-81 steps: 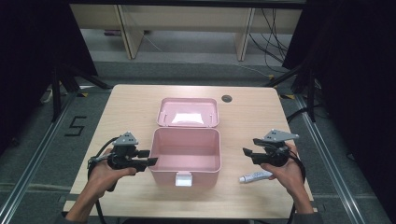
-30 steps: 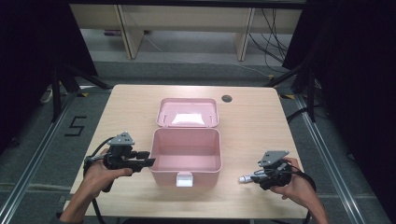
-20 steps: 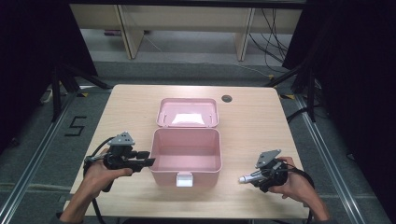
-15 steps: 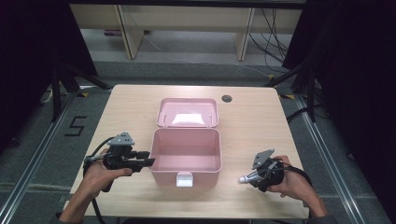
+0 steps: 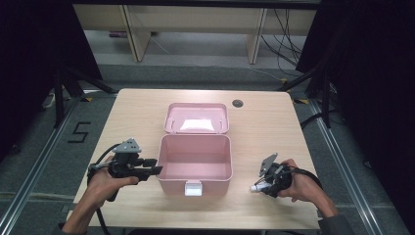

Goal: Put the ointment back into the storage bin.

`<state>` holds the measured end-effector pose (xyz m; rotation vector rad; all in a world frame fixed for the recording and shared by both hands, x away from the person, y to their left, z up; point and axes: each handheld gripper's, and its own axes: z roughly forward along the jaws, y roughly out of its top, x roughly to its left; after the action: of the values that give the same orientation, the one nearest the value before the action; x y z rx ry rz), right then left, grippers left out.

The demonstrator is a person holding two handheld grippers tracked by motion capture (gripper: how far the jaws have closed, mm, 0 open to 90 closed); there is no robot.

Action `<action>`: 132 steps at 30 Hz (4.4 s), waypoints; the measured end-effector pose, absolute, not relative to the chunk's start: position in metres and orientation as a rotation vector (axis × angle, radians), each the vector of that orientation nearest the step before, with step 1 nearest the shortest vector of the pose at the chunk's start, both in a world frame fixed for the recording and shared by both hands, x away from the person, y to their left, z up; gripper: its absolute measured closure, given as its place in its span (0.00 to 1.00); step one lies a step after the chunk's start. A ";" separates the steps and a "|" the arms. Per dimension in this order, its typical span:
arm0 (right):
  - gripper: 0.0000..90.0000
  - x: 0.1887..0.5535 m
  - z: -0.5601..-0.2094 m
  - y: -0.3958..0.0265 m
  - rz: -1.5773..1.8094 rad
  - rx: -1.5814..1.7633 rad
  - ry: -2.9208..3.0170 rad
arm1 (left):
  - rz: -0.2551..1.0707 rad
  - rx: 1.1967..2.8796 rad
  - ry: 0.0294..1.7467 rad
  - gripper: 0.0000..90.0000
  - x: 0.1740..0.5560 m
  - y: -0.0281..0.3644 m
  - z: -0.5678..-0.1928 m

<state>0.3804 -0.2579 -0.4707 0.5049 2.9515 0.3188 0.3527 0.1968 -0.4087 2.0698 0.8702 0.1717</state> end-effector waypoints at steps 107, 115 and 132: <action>0.78 0.395 -0.282 -0.125 0.513 0.273 2.923 | 0.200 2.070 0.878 0.68 0.352 0.195 -0.409; 0.78 0.391 -0.296 -0.087 0.496 0.189 2.966 | 0.192 2.068 0.876 0.68 0.353 0.195 -0.409; 0.78 0.401 -0.333 -0.059 0.459 0.004 3.011 | 0.203 2.066 0.874 0.67 0.352 0.195 -0.409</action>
<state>0.4008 -0.0588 -0.3325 0.0038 3.0110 0.4594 0.3523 0.1950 -0.4094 2.0658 0.8740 0.2025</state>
